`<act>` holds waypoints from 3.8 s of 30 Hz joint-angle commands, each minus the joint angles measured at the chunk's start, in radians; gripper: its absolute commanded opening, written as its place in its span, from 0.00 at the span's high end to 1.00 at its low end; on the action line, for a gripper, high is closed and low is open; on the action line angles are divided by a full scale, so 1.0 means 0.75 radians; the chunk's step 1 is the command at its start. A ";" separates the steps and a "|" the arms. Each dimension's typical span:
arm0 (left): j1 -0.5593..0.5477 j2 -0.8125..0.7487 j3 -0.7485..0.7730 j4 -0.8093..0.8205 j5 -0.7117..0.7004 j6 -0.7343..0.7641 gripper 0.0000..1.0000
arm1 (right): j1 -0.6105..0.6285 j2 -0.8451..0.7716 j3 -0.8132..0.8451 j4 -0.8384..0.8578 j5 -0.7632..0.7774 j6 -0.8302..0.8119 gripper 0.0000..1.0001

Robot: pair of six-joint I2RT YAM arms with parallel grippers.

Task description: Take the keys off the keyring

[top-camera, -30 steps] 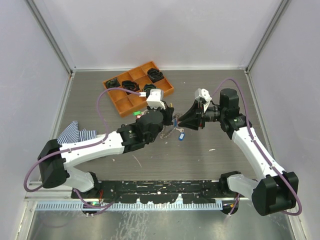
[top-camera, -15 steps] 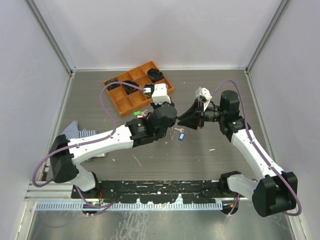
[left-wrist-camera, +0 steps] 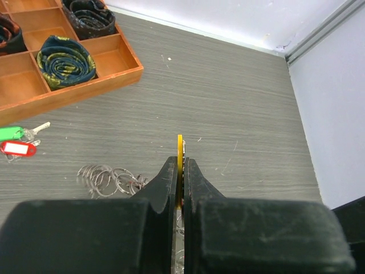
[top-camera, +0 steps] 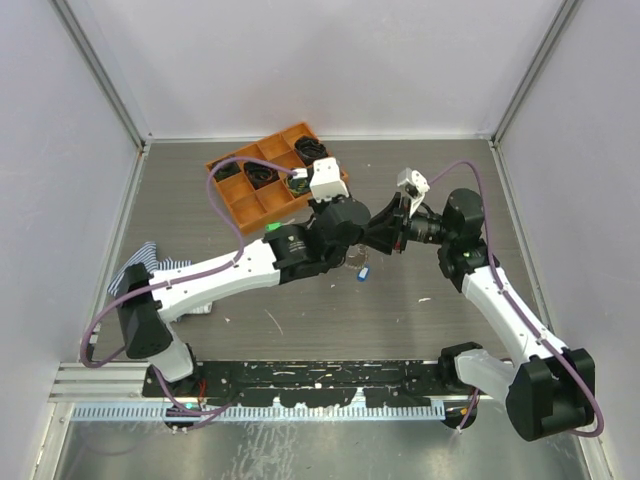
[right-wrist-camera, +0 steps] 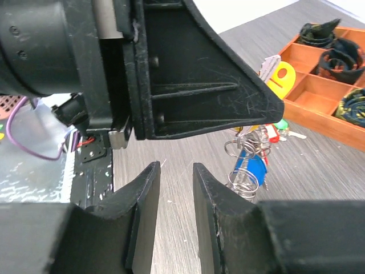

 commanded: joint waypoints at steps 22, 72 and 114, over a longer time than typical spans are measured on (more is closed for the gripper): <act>0.051 0.160 0.475 -0.383 0.062 -0.374 1.00 | 0.083 -0.160 -0.117 0.174 0.613 -0.159 0.67; 0.176 -0.077 0.027 -0.226 0.375 -0.702 1.00 | 0.108 -0.167 -0.166 0.307 0.510 -0.289 0.99; 0.205 -0.271 -0.290 0.281 0.531 -0.272 1.00 | 0.106 -0.149 -0.210 0.449 0.187 -0.138 0.99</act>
